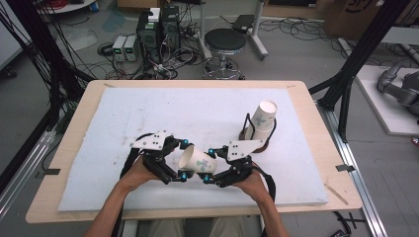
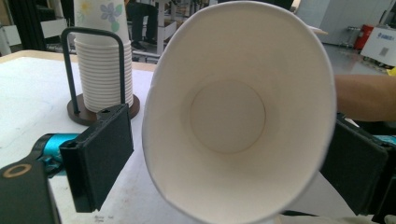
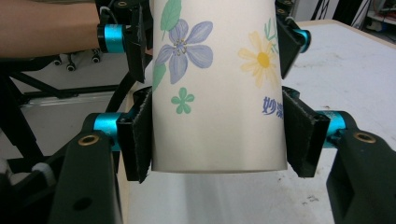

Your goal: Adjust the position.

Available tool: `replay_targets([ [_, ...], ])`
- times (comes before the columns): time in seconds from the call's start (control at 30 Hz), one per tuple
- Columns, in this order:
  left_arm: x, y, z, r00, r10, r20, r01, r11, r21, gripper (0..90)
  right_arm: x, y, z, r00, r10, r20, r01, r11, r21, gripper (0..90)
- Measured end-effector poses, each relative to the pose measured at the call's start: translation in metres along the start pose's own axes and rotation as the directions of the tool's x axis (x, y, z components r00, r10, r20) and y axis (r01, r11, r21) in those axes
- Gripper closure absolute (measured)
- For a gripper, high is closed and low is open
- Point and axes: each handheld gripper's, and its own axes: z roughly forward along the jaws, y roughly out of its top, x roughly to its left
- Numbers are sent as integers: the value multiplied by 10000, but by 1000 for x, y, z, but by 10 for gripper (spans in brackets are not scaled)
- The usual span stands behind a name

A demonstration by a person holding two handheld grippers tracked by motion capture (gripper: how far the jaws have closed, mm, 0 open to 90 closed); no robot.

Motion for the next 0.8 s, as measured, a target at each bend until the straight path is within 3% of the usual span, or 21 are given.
replay_targets([
  [0.43, -2, 3, 5, 9989, 188, 428, -188, 9998, -10, 149, 3, 1, 6, 9997, -145, -219, 145, 9999, -12, 367],
  [0.8, -3, 4, 2, 9973, 385, 633, -378, 9992, -116, 258, 3, 0, 5, 9996, -206, -205, 208, 9998, 79, 367],
])
